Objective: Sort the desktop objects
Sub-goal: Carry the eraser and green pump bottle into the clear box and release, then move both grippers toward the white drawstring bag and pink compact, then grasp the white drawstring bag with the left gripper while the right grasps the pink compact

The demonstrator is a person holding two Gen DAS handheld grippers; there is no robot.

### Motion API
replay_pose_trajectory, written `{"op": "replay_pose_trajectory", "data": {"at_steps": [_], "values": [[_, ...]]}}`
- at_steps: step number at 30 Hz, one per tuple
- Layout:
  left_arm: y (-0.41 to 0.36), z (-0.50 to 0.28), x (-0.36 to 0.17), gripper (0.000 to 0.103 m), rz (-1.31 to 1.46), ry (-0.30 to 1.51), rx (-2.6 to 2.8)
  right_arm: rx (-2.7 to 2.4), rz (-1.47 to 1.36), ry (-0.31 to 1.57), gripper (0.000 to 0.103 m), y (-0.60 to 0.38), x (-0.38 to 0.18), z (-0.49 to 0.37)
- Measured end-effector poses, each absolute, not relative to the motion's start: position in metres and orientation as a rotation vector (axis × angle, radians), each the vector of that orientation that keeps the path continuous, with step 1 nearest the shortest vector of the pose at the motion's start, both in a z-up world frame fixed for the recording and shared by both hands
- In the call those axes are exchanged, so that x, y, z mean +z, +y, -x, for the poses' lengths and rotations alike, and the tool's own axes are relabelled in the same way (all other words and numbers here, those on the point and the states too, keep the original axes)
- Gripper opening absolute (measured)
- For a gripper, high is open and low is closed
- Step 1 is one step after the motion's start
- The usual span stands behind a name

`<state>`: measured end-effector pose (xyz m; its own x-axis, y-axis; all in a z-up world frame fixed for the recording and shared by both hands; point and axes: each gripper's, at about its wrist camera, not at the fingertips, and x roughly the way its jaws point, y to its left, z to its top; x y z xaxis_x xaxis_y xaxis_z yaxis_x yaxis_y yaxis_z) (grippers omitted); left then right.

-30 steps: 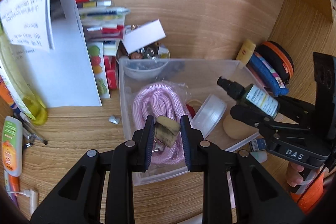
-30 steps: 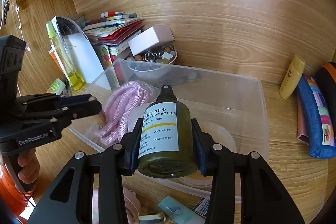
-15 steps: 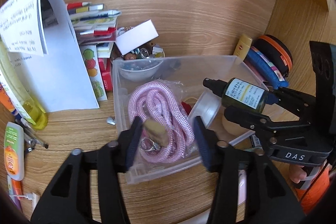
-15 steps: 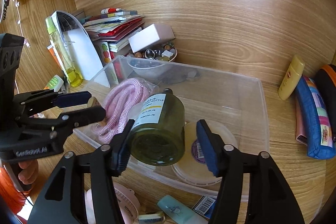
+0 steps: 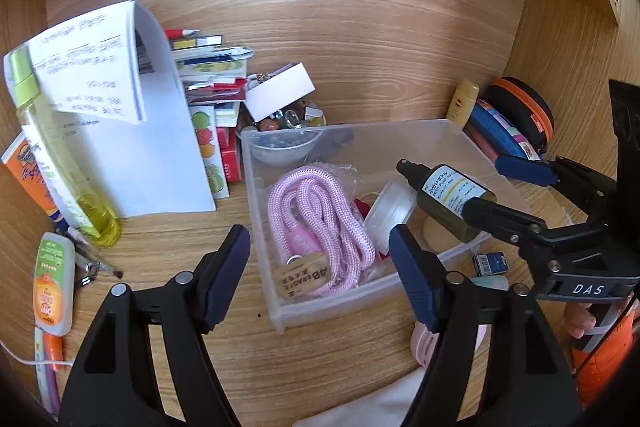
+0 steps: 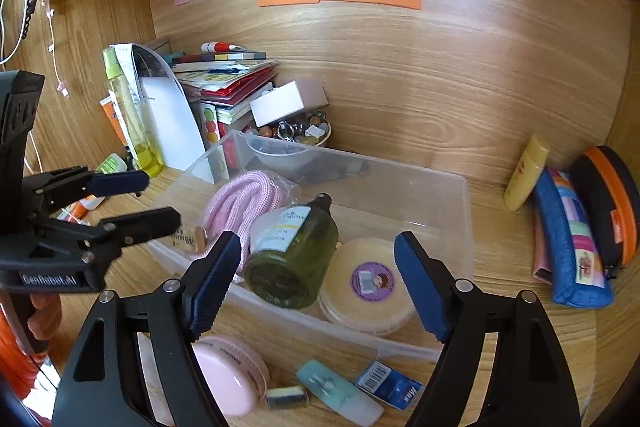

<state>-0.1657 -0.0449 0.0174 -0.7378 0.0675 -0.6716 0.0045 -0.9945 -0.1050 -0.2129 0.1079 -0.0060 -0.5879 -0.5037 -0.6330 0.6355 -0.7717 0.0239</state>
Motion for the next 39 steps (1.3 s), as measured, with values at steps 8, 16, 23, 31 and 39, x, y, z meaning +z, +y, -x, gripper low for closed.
{"op": "replay_pose_trajectory", "data": {"at_steps": [8,16,23,31,39], "values": [[-0.047,0.142,0.012,0.075,1.176,-0.139,2.886,-2.327,-0.872,0.288,0.078,0.128,-0.009,0.192],[-0.043,0.112,-0.001,0.079,1.243,-0.122,2.869,-2.324,-0.865,0.308,0.078,0.142,-0.015,0.159],[-0.034,0.083,-0.015,0.080,1.307,-0.147,2.814,-2.309,-0.865,0.307,0.083,0.154,-0.024,0.138],[0.000,0.069,-0.038,0.086,1.403,-0.108,2.698,-2.264,-0.873,0.302,0.083,0.155,-0.030,0.125],[0.011,0.069,-0.059,0.091,1.473,-0.121,2.629,-2.234,-0.880,0.355,0.083,0.146,-0.039,0.119]]}}
